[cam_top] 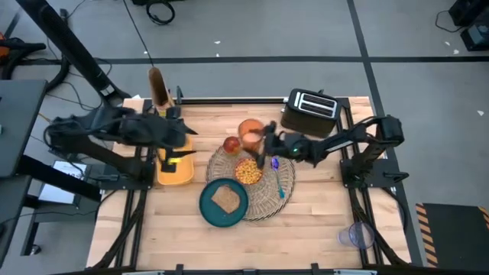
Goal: Arrange a breakfast setting
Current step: Put the brown cup of milk to the top of the blue spoon on the brown table mat
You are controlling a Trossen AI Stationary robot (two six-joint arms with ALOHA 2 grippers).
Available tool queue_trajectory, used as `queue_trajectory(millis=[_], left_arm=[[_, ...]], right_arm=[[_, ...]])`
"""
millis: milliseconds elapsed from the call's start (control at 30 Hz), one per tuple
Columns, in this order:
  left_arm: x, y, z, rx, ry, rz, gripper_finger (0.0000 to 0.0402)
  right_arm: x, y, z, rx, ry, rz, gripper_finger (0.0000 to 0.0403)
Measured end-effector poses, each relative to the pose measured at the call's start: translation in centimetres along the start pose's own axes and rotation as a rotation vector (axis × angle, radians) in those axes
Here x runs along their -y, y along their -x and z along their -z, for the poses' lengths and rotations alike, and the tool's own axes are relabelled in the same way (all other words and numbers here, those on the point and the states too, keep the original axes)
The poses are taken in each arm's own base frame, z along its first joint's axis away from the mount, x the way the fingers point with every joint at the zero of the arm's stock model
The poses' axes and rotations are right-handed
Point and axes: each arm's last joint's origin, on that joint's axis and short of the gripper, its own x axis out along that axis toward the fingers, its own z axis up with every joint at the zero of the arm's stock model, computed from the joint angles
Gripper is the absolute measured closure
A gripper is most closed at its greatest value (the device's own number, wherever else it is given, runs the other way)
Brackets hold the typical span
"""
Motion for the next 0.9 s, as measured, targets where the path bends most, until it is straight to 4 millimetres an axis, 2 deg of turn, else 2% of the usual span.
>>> queue_trajectory(millis=[67,167,300,467,633,900], left_arm=[[0.0,0.6,0.9,0.125,0.018,0.007,0.0149],[0.4,0.3,2.5,0.259,0.033,0.002,0.0156],[1.3,-1.5,4.3,0.346,0.056,-0.011,0.0159],[2.2,-3.8,5.6,0.341,0.078,-0.004,0.0159],[2.8,-5.1,6.3,0.337,0.108,0.007,0.0159],[3.3,-6.1,6.8,0.354,0.108,0.007,0.0159]], right_arm=[[1.5,1.1,1.2,0.011,-0.025,0.045,0.0044],[3.4,2.0,2.9,0.002,-0.051,0.094,0.0044],[5.0,2.3,4.8,-0.035,-0.052,0.102,0.0044],[6.8,2.2,6.5,-0.087,-0.111,0.124,0.0044],[7.7,2.5,8.5,-0.082,-0.158,0.126,0.0044],[7.5,2.4,11.5,-0.064,-0.189,0.117,0.0044]])
